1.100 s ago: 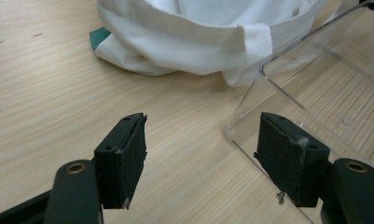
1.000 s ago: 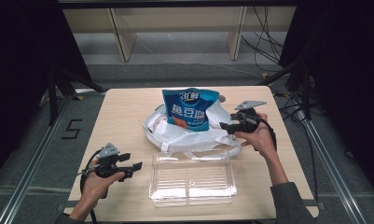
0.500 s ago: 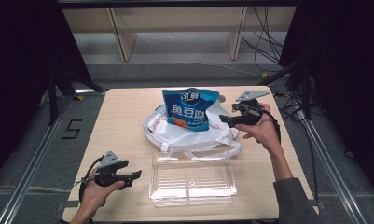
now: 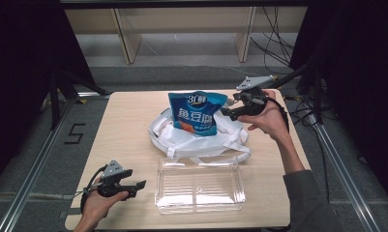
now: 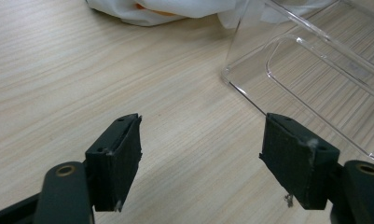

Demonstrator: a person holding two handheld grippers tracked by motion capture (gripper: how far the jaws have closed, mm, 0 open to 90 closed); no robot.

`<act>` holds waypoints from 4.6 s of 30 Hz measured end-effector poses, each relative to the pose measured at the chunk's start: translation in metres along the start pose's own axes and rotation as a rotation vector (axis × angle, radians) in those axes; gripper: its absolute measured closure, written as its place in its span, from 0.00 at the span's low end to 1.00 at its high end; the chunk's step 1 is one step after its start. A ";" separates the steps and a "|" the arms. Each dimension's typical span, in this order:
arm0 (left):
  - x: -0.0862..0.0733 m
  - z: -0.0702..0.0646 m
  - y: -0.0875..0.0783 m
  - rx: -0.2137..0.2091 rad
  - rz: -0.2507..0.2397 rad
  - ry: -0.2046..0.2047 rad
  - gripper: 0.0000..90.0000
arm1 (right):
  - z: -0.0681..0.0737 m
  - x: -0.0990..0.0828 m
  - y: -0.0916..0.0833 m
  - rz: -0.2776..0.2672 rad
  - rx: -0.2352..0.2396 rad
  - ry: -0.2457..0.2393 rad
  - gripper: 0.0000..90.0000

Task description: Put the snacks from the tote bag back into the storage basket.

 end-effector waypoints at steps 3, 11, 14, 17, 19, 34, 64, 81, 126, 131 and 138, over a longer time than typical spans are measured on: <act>-0.002 0.003 -0.003 -0.002 0.024 0.024 0.31 | -0.001 0.014 0.002 0.016 0.016 -0.019 0.28; -0.002 0.002 -0.003 0.002 0.011 -0.004 0.31 | 0.008 0.039 0.009 0.020 0.060 -0.039 0.30; -0.002 -0.001 -0.001 0.004 -0.019 -0.011 0.31 | 0.014 0.051 0.017 0.046 0.071 -0.069 0.34; -0.003 -0.002 -0.003 0.000 0.000 -0.010 0.31 | 0.015 0.054 0.022 0.050 0.067 -0.083 0.35; -0.003 -0.001 -0.003 -0.006 -0.002 0.001 0.31 | 0.018 0.057 0.027 0.063 0.070 -0.077 0.37; -0.004 0.000 -0.003 -0.010 0.029 0.044 0.31 | 0.023 0.068 0.056 0.118 0.084 -0.126 0.54; -0.003 -0.004 -0.002 -0.019 0.011 0.020 0.31 | 0.028 0.076 0.072 0.211 0.112 -0.174 0.83; -0.004 -0.002 -0.002 -0.019 0.018 0.051 0.31 | 0.028 0.079 0.077 0.278 0.118 -0.239 0.97; -0.002 0.002 -0.003 -0.008 0.012 0.056 0.31 | 0.059 0.150 -0.009 0.165 0.044 -0.380 1.00; -0.002 0.000 -0.003 -0.010 -0.009 0.005 0.31 | 0.070 0.150 -0.022 0.165 0.052 -0.407 1.00; -0.002 0.000 -0.002 -0.003 -0.007 0.009 0.31 | 0.085 0.144 -0.036 0.150 0.062 -0.405 1.00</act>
Point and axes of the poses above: each handheld gripper's, and its own axes: y roughly forward along the jaws, x roughly out of its top, z roughly to its left, the point moved 5 cm from there along y, roughly forward along the jaws, and after that the axes turned 2 degrees about x, right-handed, at the moved point
